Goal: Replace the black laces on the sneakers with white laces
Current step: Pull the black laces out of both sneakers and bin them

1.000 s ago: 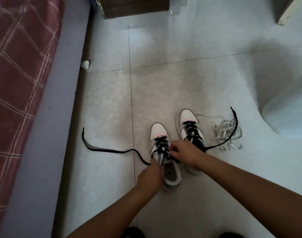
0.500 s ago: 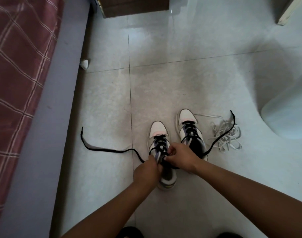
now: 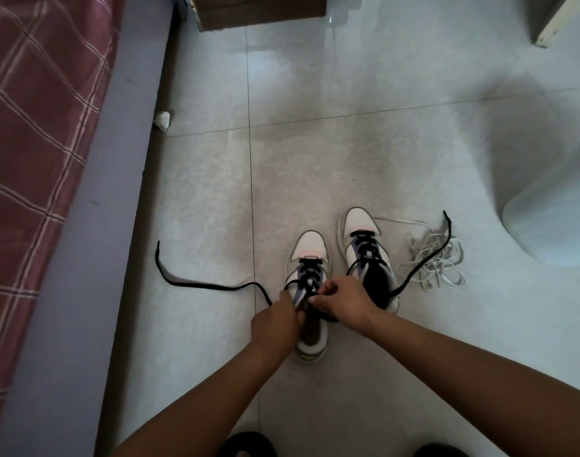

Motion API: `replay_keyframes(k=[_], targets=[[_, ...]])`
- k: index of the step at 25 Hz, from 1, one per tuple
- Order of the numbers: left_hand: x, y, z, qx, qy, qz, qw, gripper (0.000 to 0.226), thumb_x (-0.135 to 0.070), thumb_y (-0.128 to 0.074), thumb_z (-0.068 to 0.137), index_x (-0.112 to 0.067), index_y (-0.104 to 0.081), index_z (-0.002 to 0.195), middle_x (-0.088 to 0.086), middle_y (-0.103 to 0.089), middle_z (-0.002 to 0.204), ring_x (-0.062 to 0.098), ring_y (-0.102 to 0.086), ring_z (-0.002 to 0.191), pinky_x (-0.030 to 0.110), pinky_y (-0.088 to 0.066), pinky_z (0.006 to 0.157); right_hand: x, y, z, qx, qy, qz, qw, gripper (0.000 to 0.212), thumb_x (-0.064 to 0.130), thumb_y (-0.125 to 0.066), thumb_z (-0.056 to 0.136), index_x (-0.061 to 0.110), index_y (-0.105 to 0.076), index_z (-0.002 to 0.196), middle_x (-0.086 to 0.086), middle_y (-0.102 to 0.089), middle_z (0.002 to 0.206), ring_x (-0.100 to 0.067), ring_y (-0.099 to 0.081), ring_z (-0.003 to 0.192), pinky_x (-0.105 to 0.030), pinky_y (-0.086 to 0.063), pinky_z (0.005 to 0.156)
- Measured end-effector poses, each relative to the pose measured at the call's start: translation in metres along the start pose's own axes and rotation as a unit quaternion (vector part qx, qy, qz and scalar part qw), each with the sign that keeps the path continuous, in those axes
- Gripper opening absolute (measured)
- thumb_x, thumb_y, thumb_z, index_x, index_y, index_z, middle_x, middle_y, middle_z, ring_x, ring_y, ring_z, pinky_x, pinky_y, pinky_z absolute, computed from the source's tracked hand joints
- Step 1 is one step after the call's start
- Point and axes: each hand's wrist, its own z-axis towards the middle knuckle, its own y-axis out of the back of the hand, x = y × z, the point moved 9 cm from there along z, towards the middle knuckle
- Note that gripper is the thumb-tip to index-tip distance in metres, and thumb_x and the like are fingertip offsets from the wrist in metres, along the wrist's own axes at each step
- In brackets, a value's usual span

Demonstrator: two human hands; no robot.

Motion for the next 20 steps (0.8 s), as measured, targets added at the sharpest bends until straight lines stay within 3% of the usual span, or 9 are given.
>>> replay_keyframes(k=[8, 10, 11, 13, 14, 15, 16, 18, 20], targets=[[-0.008, -0.011, 0.005, 0.029, -0.019, 0.131, 0.991, 0.033, -0.021, -0.035, 0.098, -0.006, -0.033, 0.127, 0.007, -0.069, 0.103, 0.027, -0.067, 0.089, 0.026, -0.034, 0.058, 0.015, -0.007, 0.01, 0.147, -0.03, -0.124, 0.981, 0.025, 0.02, -0.051, 0.096, 0.012, -0.045, 0.073, -0.012, -0.049, 0.073, -0.021, -0.048, 0.073, -0.031, -0.041, 0.064], [-0.008, -0.014, 0.006, 0.042, -0.019, 0.133, 0.99, 0.032, -0.018, -0.034, 0.097, -0.006, -0.033, 0.127, 0.007, -0.069, 0.103, 0.026, -0.067, 0.089, 0.026, -0.034, 0.059, 0.032, -0.008, 0.012, 0.143, 0.038, -0.238, 0.96, 0.015, 0.016, -0.049, 0.096, 0.011, -0.048, 0.082, -0.014, -0.054, 0.08, -0.025, -0.055, 0.082, -0.033, -0.04, 0.068], [-0.008, -0.015, 0.006, 0.045, -0.015, 0.128, 0.991, 0.032, -0.018, -0.034, 0.097, -0.007, -0.033, 0.127, 0.007, -0.069, 0.104, 0.026, -0.067, 0.089, 0.026, -0.034, 0.059, 0.049, -0.004, 0.012, 0.089, 0.142, -0.347, 0.923, 0.005, 0.014, -0.054, 0.092, 0.01, -0.054, 0.093, -0.014, -0.06, 0.087, -0.027, -0.059, 0.086, -0.034, -0.043, 0.066], [-0.004, -0.012, 0.006, 0.042, -0.003, 0.112, 0.993, 0.031, -0.019, -0.034, 0.098, -0.008, -0.033, 0.126, 0.007, -0.068, 0.104, 0.026, -0.067, 0.09, 0.027, -0.035, 0.06, 0.065, -0.005, -0.002, -0.003, 0.274, -0.548, 0.79, 0.032, 0.024, -0.075, 0.07, 0.011, -0.066, 0.098, -0.008, -0.066, 0.08, -0.023, -0.065, 0.072, -0.029, -0.044, 0.047], [-0.001, -0.012, 0.006, 0.038, 0.001, 0.103, 0.994, 0.03, -0.019, -0.034, 0.098, -0.008, -0.033, 0.126, 0.007, -0.068, 0.104, 0.026, -0.067, 0.09, 0.027, -0.035, 0.062, 0.073, 0.001, -0.004, -0.055, 0.31, -0.582, 0.75, 0.038, 0.029, -0.078, 0.064, 0.013, -0.068, 0.097, -0.007, -0.067, 0.077, -0.021, -0.064, 0.067, -0.026, -0.043, 0.042], [0.001, -0.012, 0.006, 0.036, 0.004, 0.094, 0.995, 0.03, -0.018, -0.034, 0.097, -0.008, -0.033, 0.126, 0.007, -0.069, 0.102, 0.027, -0.066, 0.089, 0.028, -0.036, 0.064, 0.068, 0.001, -0.002, -0.058, 0.306, -0.593, 0.743, 0.039, 0.03, -0.073, 0.071, 0.011, -0.064, 0.104, -0.009, -0.067, 0.085, -0.023, -0.065, 0.073, -0.028, -0.044, 0.046], [0.004, -0.013, 0.005, 0.037, 0.008, 0.083, 0.996, 0.03, -0.017, -0.034, 0.097, -0.009, -0.033, 0.126, 0.007, -0.069, 0.101, 0.027, -0.066, 0.088, 0.028, -0.036, 0.064, 0.061, 0.002, 0.0, -0.038, 0.261, -0.565, 0.782, 0.036, 0.029, -0.061, 0.084, 0.008, -0.055, 0.113, -0.013, -0.065, 0.097, -0.028, -0.064, 0.085, -0.033, -0.046, 0.055], [0.007, -0.013, 0.005, 0.041, 0.011, 0.067, 0.997, 0.029, -0.017, -0.035, 0.097, -0.01, -0.033, 0.125, 0.008, -0.068, 0.1, 0.028, -0.066, 0.087, 0.029, -0.037, 0.065, 0.029, -0.001, 0.007, 0.031, 0.089, -0.392, 0.915, 0.03, 0.032, -0.043, 0.096, 0.008, -0.048, 0.113, -0.016, -0.061, 0.106, -0.033, -0.059, 0.099, -0.035, -0.042, 0.069], [0.006, -0.015, 0.006, 0.046, 0.007, 0.065, 0.997, 0.029, -0.018, -0.035, 0.097, -0.009, -0.033, 0.125, 0.008, -0.068, 0.101, 0.028, -0.066, 0.089, 0.029, -0.037, 0.065, 0.01, -0.011, 0.008, 0.075, -0.01, -0.239, 0.968, 0.032, 0.038, -0.043, 0.097, 0.009, -0.056, 0.099, -0.016, -0.062, 0.096, -0.032, -0.06, 0.099, -0.029, -0.039, 0.069]])
